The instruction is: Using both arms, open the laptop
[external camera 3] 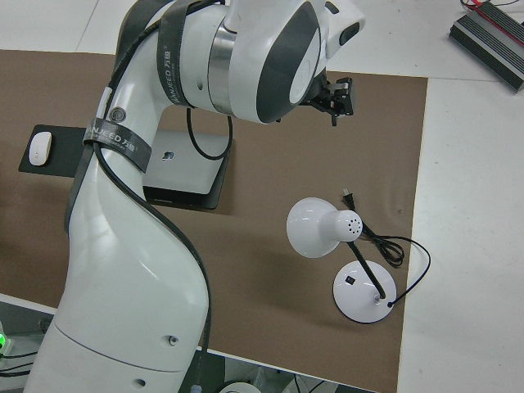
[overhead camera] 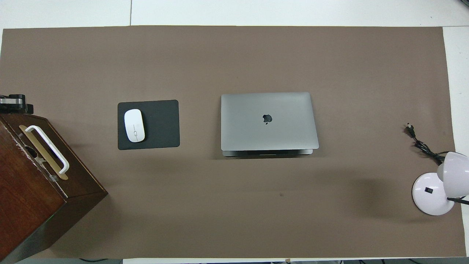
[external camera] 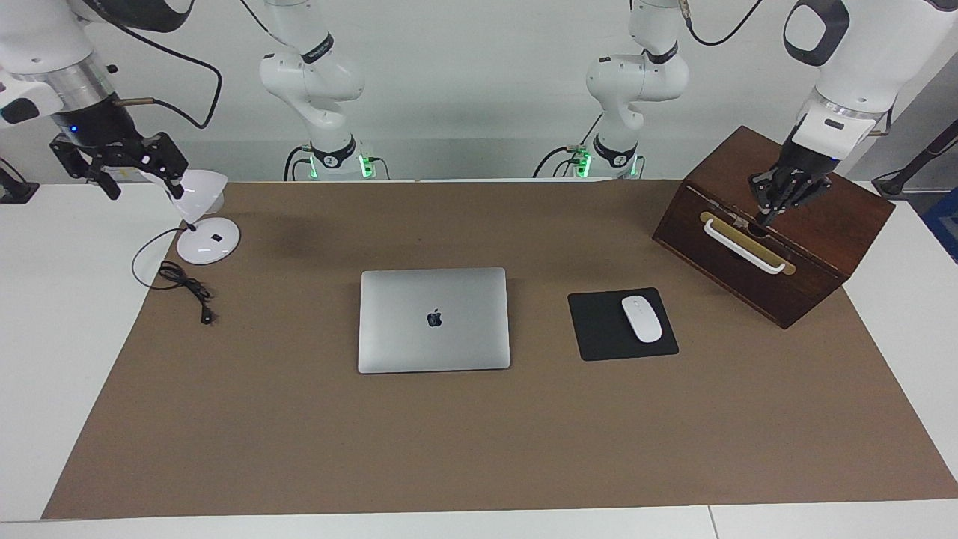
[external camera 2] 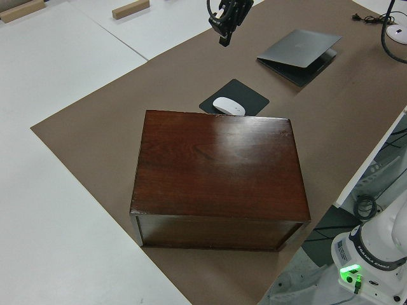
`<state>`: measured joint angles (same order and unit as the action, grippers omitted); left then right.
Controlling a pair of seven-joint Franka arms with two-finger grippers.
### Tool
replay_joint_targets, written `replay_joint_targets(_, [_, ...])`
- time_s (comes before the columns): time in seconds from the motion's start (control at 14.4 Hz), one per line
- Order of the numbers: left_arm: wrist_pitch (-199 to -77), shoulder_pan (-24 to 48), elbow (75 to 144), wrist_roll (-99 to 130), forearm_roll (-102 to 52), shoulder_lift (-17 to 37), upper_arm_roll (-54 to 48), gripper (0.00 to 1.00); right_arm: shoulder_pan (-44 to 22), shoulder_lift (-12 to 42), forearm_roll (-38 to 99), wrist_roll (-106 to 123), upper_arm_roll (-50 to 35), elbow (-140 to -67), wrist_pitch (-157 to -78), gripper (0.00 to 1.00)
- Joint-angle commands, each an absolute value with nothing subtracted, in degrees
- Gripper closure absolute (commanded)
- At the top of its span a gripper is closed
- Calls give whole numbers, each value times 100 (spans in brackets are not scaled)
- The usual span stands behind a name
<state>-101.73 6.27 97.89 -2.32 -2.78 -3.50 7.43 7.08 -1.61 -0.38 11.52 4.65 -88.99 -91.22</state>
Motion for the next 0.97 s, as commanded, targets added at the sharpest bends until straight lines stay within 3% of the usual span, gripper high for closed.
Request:
replay_joint_targets(0.0, [-10825, 650, 10246, -229, -457, -456, 695, 100, 791, -395, -18, 1275, 422, -9315, -9263, 0])
replay_joint_targets(0.35, [-12811, 1062, 12047, -220, -624, -1176, 686, 100, 712, -879, 788, 1222, 396, -10502, -10432, 0])
replay_joint_targets(0.9, [-15132, 1845, 14096, -115, -642, -1793, 677, 100, 493, -1292, 3039, 653, 299, -11785, -11671, 0])
